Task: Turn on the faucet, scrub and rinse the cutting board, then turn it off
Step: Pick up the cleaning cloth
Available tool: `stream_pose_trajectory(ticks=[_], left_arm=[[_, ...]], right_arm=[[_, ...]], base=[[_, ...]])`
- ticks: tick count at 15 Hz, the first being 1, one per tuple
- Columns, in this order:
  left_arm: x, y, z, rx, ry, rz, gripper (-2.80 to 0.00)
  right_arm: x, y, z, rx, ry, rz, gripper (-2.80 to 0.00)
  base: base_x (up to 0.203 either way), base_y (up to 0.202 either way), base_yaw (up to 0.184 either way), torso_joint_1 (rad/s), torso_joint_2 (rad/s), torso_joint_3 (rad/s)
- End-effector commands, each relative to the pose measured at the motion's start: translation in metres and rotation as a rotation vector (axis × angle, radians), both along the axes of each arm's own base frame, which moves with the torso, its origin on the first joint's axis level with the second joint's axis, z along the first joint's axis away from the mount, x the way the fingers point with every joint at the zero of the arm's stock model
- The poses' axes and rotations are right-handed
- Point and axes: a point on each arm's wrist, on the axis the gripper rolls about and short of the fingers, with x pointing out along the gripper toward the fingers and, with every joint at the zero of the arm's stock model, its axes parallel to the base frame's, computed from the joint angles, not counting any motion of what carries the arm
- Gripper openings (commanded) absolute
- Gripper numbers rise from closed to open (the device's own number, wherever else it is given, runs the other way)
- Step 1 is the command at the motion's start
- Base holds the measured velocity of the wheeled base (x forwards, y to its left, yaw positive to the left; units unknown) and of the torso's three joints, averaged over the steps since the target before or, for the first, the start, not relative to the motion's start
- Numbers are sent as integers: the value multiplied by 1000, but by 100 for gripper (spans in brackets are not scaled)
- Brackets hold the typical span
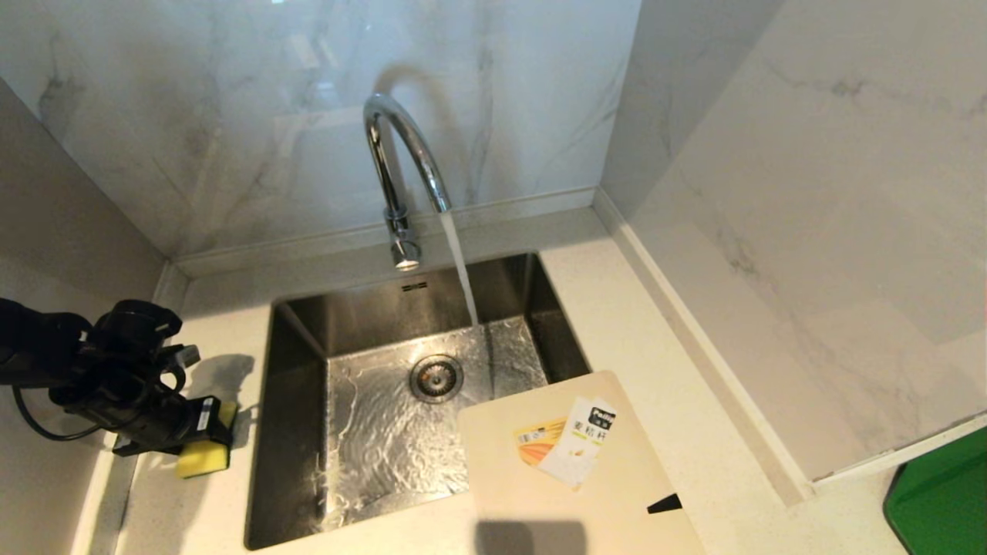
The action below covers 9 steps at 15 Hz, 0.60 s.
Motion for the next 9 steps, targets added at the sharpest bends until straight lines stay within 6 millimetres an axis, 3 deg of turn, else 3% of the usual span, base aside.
stream_pose_trajectory(ticks=[1, 6, 9], left_arm=[[0, 0, -1, -2, 3, 1, -280], [-1, 0, 3, 0, -9, -2, -280], [-5, -1, 18, 5, -52, -5, -280]], right_arm=[[0, 0, 0, 1, 1, 0, -280], [0, 0, 0, 1, 0, 0, -280], [0, 0, 0, 1, 0, 0, -280]], base=[[0, 0, 0, 0, 0, 0], [0, 0, 0, 0, 0, 0], [0, 0, 0, 0, 0, 0]])
